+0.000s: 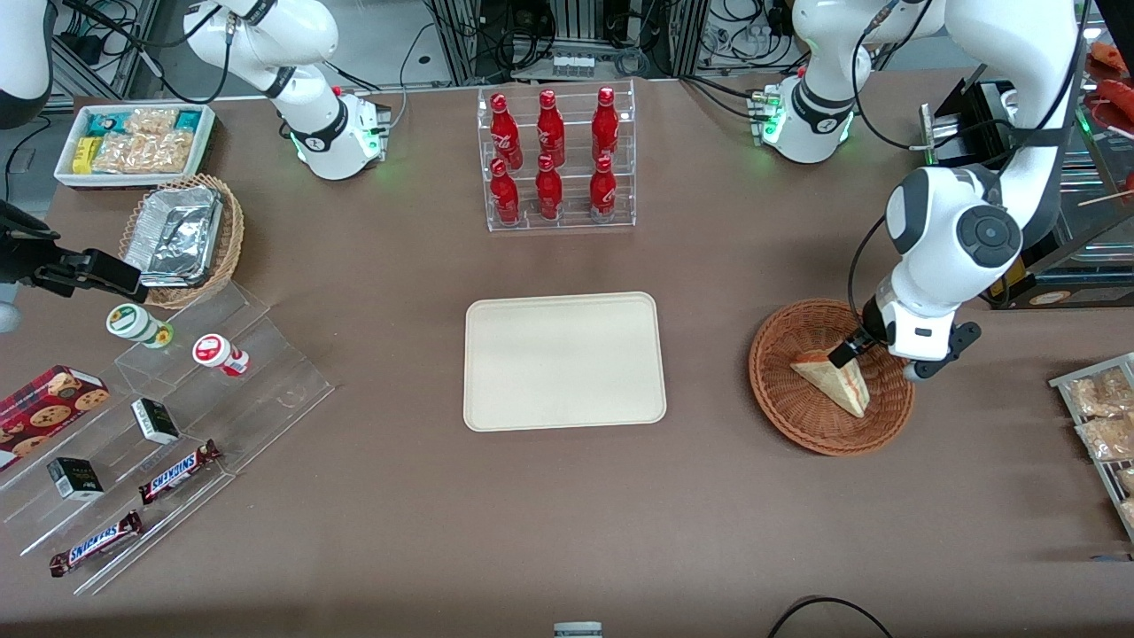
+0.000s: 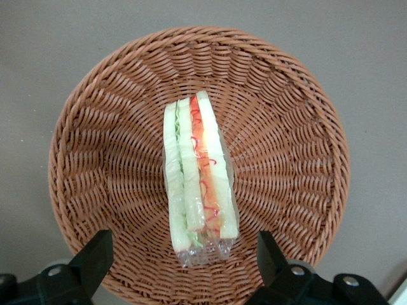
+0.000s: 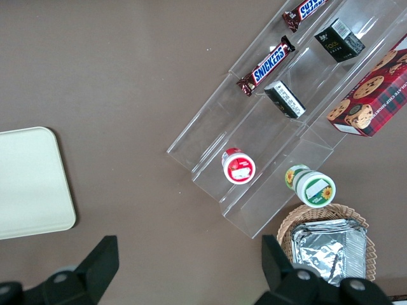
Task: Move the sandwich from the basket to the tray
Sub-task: 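Move the open left gripper down over the wrapped sandwich in the basket, then close the left gripper on the sandwich's crust edge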
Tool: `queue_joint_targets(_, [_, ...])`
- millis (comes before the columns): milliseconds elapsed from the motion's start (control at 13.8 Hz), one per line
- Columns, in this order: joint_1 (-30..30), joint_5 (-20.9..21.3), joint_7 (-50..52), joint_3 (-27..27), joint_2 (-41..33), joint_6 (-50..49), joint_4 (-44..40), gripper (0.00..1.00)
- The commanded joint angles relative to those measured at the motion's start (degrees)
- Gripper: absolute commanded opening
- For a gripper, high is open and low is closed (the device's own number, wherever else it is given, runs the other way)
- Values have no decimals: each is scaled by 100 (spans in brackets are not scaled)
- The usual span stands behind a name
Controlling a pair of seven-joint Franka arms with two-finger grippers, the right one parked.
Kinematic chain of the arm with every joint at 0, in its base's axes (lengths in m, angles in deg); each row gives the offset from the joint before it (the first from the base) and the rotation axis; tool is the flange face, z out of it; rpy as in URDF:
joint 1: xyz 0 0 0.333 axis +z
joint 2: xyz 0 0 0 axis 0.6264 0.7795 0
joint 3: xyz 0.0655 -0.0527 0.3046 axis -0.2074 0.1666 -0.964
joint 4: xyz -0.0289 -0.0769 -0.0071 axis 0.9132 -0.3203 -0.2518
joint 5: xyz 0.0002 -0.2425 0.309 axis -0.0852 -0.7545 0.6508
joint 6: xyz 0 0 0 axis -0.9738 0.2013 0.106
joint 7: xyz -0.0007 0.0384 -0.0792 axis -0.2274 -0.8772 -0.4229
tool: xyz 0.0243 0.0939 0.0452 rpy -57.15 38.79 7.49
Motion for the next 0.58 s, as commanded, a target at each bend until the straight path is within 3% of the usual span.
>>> queue_joint_targets(0, [-14, 42, 277, 15, 246, 406, 33, 100])
queue_joint_targets(290, [-14, 68, 314, 15, 554, 724, 42, 96])
queue_joint_targets(435, [-14, 86, 313, 15, 685, 776, 33, 70])
queue_joint_targets(507, [-14, 86, 313, 15, 695, 777, 15, 44])
